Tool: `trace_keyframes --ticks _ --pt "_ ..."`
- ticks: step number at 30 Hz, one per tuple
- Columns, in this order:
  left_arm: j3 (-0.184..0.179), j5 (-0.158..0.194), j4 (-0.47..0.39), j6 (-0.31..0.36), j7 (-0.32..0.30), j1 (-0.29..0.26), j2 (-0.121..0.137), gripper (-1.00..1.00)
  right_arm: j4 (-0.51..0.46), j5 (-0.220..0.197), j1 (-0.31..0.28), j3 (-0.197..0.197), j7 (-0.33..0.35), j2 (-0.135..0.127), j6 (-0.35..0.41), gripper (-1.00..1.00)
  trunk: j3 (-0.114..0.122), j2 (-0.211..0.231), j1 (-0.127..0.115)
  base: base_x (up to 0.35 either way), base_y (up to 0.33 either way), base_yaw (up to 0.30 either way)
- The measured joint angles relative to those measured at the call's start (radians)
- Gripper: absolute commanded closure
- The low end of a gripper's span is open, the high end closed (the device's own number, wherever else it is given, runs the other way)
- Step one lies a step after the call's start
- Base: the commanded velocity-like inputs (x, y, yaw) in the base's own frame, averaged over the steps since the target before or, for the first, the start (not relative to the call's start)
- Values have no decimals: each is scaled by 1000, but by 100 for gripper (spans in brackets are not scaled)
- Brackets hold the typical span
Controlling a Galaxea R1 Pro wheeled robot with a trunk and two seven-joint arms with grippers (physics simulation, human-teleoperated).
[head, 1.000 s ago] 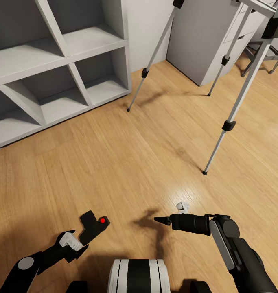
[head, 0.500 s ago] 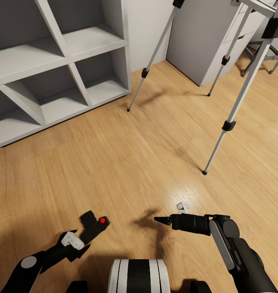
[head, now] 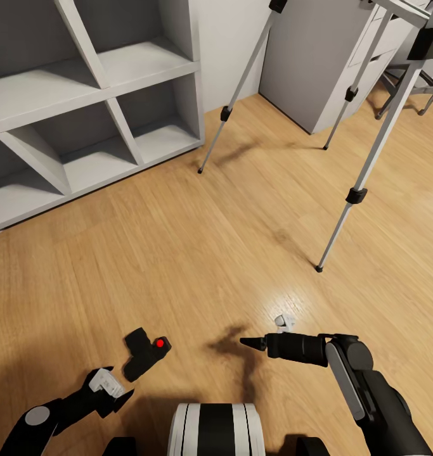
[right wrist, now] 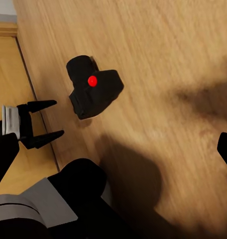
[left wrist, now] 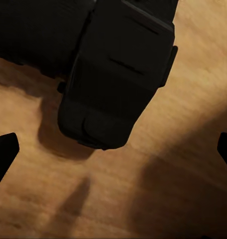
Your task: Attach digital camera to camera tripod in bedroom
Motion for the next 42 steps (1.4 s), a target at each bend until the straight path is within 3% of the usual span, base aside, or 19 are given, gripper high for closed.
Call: trace_keyframes --ticks 23,42 --pt "2 4 -3 0 1 0 1 -100 -6 2 0 0 -8 -7 6 -100 1 0 0 0 0 -65" --pt "2 -7 27 1 17 0 17 -100 -2 -1 0 -1 -55 -2 -3 -100 1 0 0 0 0 -1"
